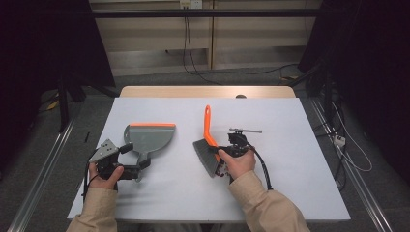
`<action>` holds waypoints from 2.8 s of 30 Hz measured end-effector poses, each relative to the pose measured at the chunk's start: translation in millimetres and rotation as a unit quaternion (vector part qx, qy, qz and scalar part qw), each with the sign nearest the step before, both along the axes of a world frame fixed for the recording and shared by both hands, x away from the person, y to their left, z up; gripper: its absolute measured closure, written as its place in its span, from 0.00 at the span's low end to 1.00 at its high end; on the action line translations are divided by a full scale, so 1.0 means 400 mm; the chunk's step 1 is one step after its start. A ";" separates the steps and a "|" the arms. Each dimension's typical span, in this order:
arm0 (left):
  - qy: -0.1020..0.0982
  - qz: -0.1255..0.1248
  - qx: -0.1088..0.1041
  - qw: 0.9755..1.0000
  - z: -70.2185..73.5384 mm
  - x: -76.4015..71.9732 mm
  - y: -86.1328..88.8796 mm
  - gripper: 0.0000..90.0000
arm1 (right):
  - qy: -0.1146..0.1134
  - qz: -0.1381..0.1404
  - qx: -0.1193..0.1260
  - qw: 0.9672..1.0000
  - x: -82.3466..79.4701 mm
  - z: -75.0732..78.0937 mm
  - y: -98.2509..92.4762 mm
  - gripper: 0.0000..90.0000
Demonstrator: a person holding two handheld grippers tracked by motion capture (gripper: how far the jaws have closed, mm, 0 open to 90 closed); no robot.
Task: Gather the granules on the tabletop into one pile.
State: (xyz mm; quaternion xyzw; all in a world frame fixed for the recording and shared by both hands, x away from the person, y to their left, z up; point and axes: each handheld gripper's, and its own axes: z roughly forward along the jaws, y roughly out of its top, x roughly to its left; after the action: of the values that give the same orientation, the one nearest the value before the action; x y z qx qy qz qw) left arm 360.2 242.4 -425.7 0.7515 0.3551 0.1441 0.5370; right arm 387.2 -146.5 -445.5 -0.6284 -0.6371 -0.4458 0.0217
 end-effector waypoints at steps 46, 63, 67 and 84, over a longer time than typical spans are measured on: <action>0.006 0.010 0.000 1.000 -0.004 0.010 0.007 0.05 | -0.356 0.391 -0.240 0.814 0.176 0.027 -0.033 0.79; 0.008 0.015 0.000 1.000 -0.004 0.009 0.009 0.05 | -0.389 0.519 -0.258 0.716 0.095 0.046 -0.078 0.79; 0.007 0.014 -0.001 1.000 -0.004 0.009 0.006 0.05 | -0.383 0.524 -0.256 0.716 0.074 0.051 -0.091 0.79; 0.004 0.014 -0.002 1.000 -0.002 0.007 0.005 0.05 | -0.381 0.458 -0.203 0.777 0.038 0.061 -0.137 0.79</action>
State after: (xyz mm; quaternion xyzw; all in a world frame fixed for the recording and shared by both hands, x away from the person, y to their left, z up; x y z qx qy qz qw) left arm 362.9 244.2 -426.5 0.7460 0.3685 0.1479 0.5347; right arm 402.4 -201.3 -421.2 -0.0305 -0.8817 -0.4464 -0.1495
